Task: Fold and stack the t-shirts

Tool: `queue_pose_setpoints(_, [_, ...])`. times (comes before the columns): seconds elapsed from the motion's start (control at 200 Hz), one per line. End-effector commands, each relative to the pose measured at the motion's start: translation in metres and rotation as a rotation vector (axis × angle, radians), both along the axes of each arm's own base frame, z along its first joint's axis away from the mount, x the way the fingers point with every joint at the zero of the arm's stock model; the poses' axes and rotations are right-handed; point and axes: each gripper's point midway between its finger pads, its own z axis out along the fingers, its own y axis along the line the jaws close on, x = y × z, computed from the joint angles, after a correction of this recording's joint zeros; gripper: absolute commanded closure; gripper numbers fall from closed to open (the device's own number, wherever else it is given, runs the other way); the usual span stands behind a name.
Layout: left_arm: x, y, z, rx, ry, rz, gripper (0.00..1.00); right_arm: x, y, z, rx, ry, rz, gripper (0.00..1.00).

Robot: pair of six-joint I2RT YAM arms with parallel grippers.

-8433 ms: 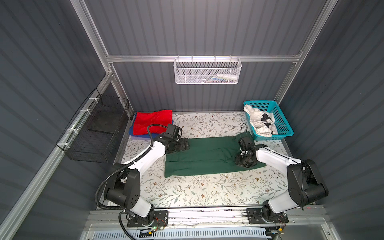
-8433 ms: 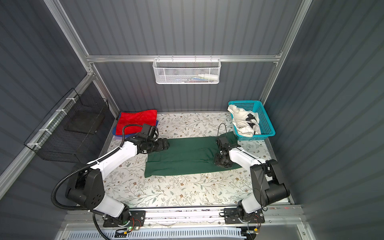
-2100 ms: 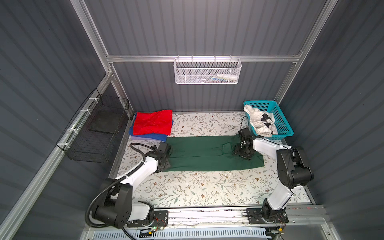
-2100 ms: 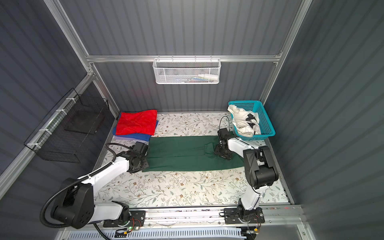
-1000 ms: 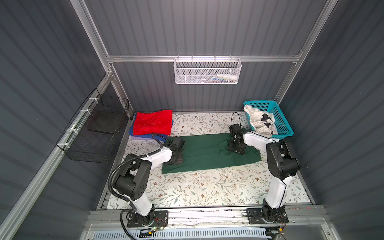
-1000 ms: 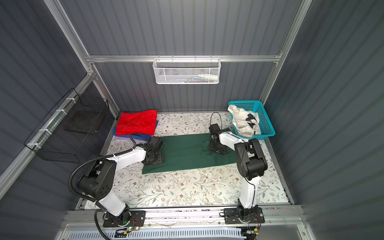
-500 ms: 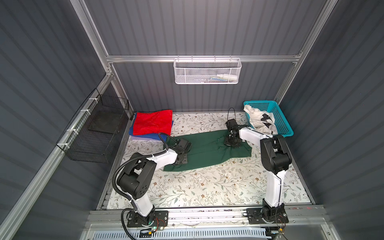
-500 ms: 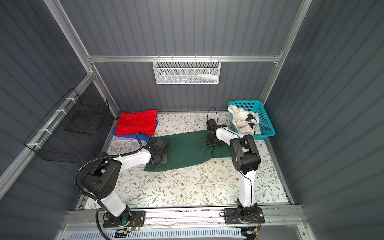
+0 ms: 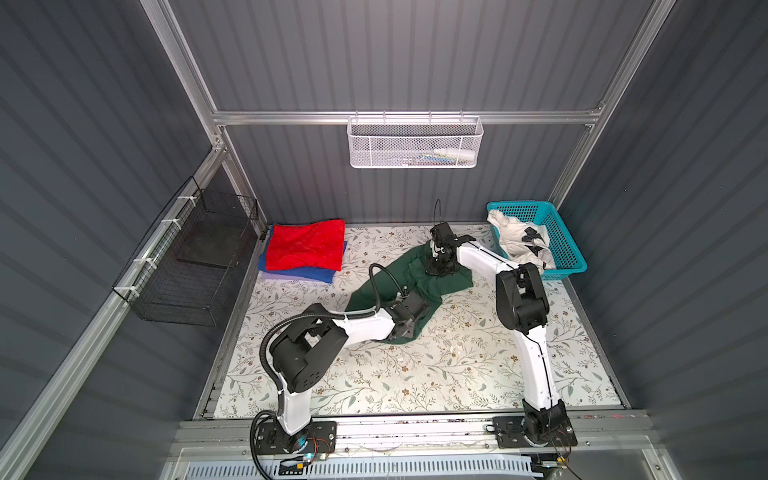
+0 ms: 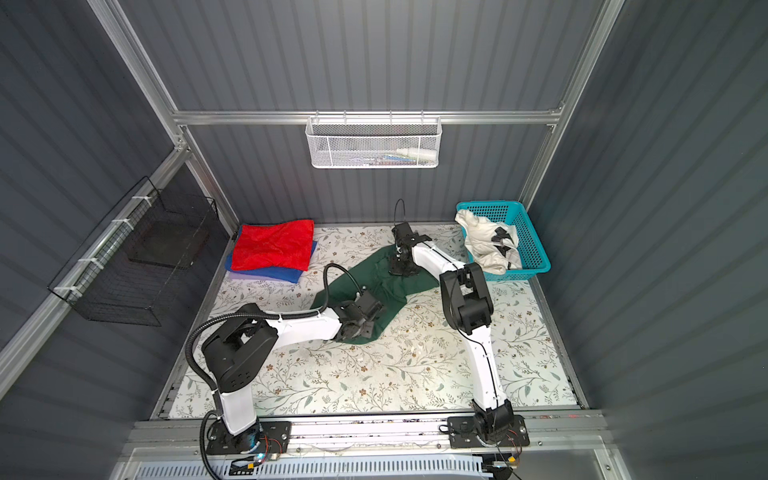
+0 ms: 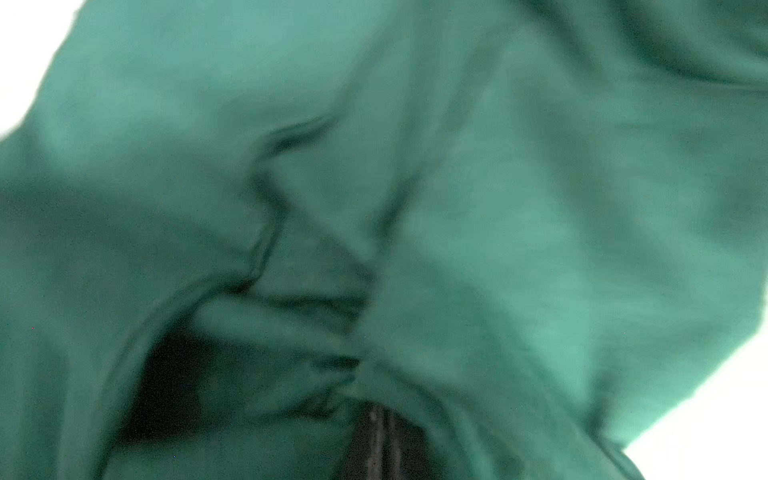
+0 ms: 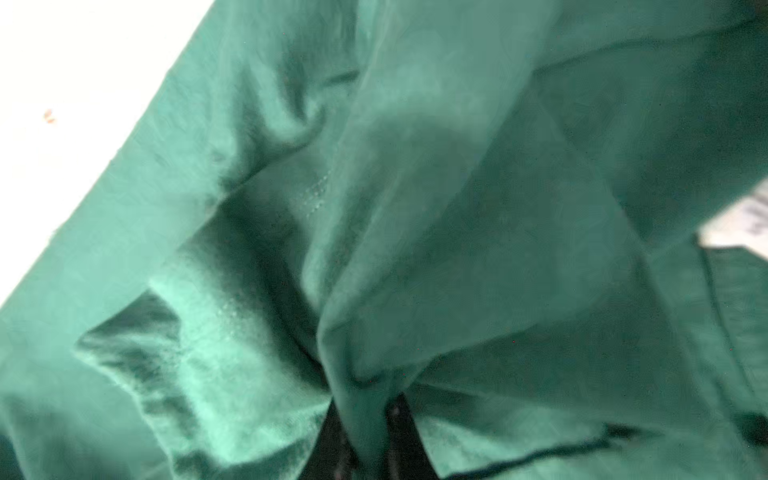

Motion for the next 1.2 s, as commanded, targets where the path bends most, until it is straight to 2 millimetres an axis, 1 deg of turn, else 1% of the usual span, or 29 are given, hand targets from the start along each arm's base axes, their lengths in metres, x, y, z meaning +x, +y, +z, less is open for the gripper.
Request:
queue_pose_setpoints(0.0, [-0.062,-0.001,-0.056,0.098,0.249,-0.167,1.0,-0.016,0.026,-0.003,0.021,0.032,0.159,0.88])
queue_pose_setpoints(0.07, [-0.065,-0.012,-0.054,0.096,0.24,-0.208,1.0,-0.022,0.04,-0.003,0.032,0.04,0.232,0.87])
queue_pose_setpoints(0.115, [-0.066,-0.019,-0.052,0.087,0.232,-0.234,1.0,-0.024,0.04,-0.007,-0.019,0.048,0.248,0.83])
queue_pose_setpoints(0.14, [-0.068,-0.023,-0.051,0.081,0.228,-0.25,1.0,-0.026,0.039,-0.012,-0.056,0.061,0.258,0.81])
queue_pose_setpoints(0.16, [-0.069,-0.026,-0.051,0.076,0.227,-0.26,1.0,-0.027,0.041,-0.011,-0.075,0.064,0.275,0.81])
queue_pose_setpoints(0.215, [-0.07,-0.034,-0.05,0.065,0.219,-0.283,1.0,-0.034,0.046,-0.018,-0.109,0.092,0.317,0.81])
queue_pose_setpoints(0.275, [-0.071,-0.04,-0.05,0.065,0.217,-0.306,1.0,-0.036,0.049,-0.023,-0.124,0.106,0.332,0.8])
queue_pose_setpoints(0.42, [-0.072,-0.05,-0.05,0.057,0.204,-0.342,1.0,-0.037,0.056,-0.023,-0.095,0.101,0.354,0.8])
queue_pose_setpoints(0.505, [-0.068,-0.055,-0.044,0.041,0.173,-0.348,1.0,-0.033,0.06,-0.019,-0.078,0.082,0.363,0.79])
queue_pose_setpoints(0.59, [-0.06,-0.062,-0.035,0.011,0.126,-0.352,1.0,-0.029,0.06,-0.019,-0.084,0.067,0.352,0.78])
queue_pose_setpoints(0.645, [-0.057,-0.064,-0.034,0.011,0.108,-0.349,1.0,-0.027,0.06,-0.02,-0.082,0.061,0.353,0.76])
queue_pose_setpoints(0.72, [-0.054,-0.063,-0.034,0.03,0.099,-0.343,1.0,-0.024,0.06,-0.017,-0.085,0.048,0.354,0.7])
queue_pose_setpoints(0.755, [-0.053,-0.062,-0.034,0.032,0.097,-0.343,1.0,-0.023,0.059,-0.016,-0.09,0.046,0.351,0.65])
queue_pose_setpoints(0.775, [-0.053,-0.062,-0.033,0.029,0.094,-0.343,1.0,-0.022,0.057,-0.015,-0.096,0.043,0.337,0.59])
queue_pose_setpoints(0.81, [-0.054,-0.061,-0.032,0.025,0.093,-0.341,1.0,-0.019,0.05,-0.009,-0.121,0.049,0.291,0.46])
queue_pose_setpoints(0.84, [-0.054,-0.06,-0.029,0.021,0.086,-0.342,1.0,-0.02,0.045,-0.003,-0.123,0.056,0.269,0.39])
queue_pose_setpoints(0.871, [-0.054,-0.06,-0.022,0.011,0.072,-0.347,0.93,-0.022,0.045,0.006,-0.103,0.049,0.254,0.33])
queue_pose_setpoints(0.901, [-0.052,-0.06,-0.014,-0.002,0.05,-0.343,0.88,-0.024,0.043,0.012,-0.09,0.038,0.238,0.26])
queue_pose_setpoints(0.936, [-0.048,-0.057,-0.001,-0.022,0.01,-0.317,0.76,-0.023,0.041,0.022,-0.067,0.004,0.213,0.18])
queue_pose_setpoints(0.946, [-0.047,-0.056,0.003,-0.028,0.001,-0.312,0.74,-0.023,0.04,0.024,-0.061,-0.005,0.208,0.16])
queue_pose_setpoints(0.956, [-0.046,-0.055,0.006,-0.032,-0.01,-0.304,0.69,-0.023,0.039,0.027,-0.053,-0.014,0.201,0.13])
queue_pose_setpoints(0.991, [-0.042,-0.05,0.018,-0.043,-0.051,-0.273,0.56,-0.024,0.037,0.036,-0.017,-0.037,0.185,0.08])
queue_pose_setpoints(1.076, [-0.035,-0.042,0.045,-0.071,-0.123,-0.22,0.34,-0.023,0.032,0.056,0.048,-0.069,0.15,0.02])
queue_pose_setpoints(1.136, [-0.033,-0.039,0.059,-0.086,-0.155,-0.21,0.25,-0.021,0.026,0.069,0.068,-0.083,0.131,0.01])
queue_pose_setpoints(1.196, [-0.032,-0.032,0.069,-0.085,-0.177,-0.184,0.15,-0.019,0.018,0.078,0.074,-0.09,0.104,0.01])
